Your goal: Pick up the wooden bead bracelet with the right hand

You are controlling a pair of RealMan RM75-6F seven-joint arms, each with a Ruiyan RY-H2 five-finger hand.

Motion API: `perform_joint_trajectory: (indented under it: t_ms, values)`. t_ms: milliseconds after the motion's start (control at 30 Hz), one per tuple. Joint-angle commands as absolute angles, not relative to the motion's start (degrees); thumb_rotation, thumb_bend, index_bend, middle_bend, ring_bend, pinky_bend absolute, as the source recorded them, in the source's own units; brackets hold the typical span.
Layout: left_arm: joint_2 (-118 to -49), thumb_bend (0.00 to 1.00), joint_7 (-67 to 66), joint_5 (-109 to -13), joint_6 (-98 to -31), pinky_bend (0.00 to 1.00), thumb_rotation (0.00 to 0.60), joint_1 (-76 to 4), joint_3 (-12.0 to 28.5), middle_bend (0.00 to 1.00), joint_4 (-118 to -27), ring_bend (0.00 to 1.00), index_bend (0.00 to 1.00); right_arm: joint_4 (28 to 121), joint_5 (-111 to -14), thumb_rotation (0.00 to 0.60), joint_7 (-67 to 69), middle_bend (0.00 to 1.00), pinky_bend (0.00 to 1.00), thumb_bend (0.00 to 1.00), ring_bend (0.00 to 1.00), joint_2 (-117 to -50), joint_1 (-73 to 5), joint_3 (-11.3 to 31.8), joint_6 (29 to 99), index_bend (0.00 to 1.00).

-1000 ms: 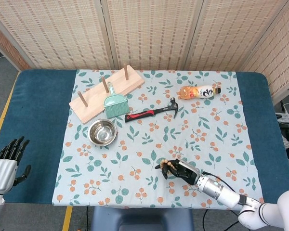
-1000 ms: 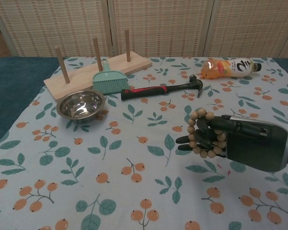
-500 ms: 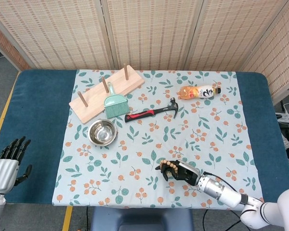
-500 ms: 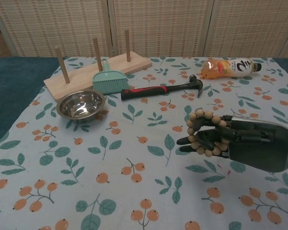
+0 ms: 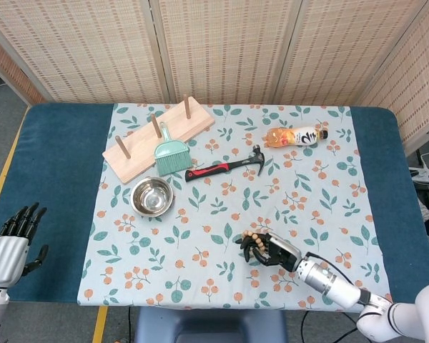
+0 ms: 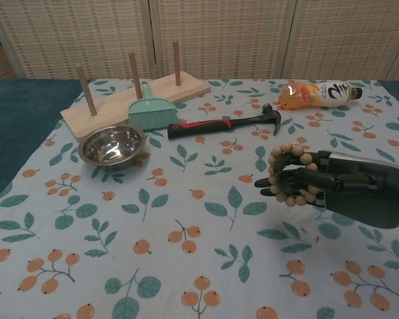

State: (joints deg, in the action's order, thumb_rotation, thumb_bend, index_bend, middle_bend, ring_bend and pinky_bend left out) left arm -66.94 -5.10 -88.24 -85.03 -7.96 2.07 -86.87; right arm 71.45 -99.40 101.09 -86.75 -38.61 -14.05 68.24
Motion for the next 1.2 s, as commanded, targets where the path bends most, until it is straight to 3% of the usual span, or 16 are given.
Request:
perform_joint_trajectory:
  t_ms: [33,133,433,733,1067,1133,1200]
  values:
    - [-66.94,0.44,-5.09,-88.24,-85.01,0.17,0.6,-7.95,2.05,0.0,-86.87,0.0,0.02,71.73,-95.27,0.6,96.24,0.64,0.08,0.64,0.23,-86.32,-37.06,-11.12,68.26,0.63]
    - [-66.92,0.44,-4.96,-88.1,-84.9,0.17,0.6,-7.99,2.11,0.0,-86.79,0.0,0.02,71.64,-91.03,0.6,86.24,0.7,0.1,0.68,0.28,-86.21,-35.12,-7.89,69.08,0.72]
    - [-67.1,0.44,-5.34,-88.16,-84.54,0.17,0.6,-8.18,2.02,0.0,-86.8,0.0,0.02,65.55,-82.98,0.6,43.47,0.73,0.1,0.72,0.29,-88.81,-32.61,0.78,72.61,0.75]
    - [-67.26,0.44,-5.95,-88.48,-84.41,0.17,0.6,-8.27,1.79,0.0,-87.15,0.0,0.02,53.68,-79.26,0.6,2.97,0.73,0.08,0.72,0.28,-95.23,-35.02,2.77,66.5,0.74]
    - [-66.99,0.44,-5.43,-88.34,-84.33,0.17,0.6,-8.23,1.77,0.0,-87.0,0.0,0.02,42.42,-78.21,0.6,-5.03,0.73,0.06,0.72,0.27,-104.09,-36.89,4.48,62.25,0.72]
    - [-66.96,0.44,-5.38,-88.31,-84.35,0.17,0.6,-8.22,1.79,0.0,-87.0,0.0,0.02,42.18,-78.51,0.6,-4.4,0.69,0.03,0.72,0.25,-104.19,-37.01,3.99,60.51,0.63]
    - [-66.9,0.44,-5.32,-88.29,-84.5,0.17,0.6,-8.14,1.81,0.0,-87.06,0.0,0.02,43.35,-78.79,0.6,-1.91,0.58,0.01,0.72,0.19,-103.46,-36.87,3.58,58.78,0.49]
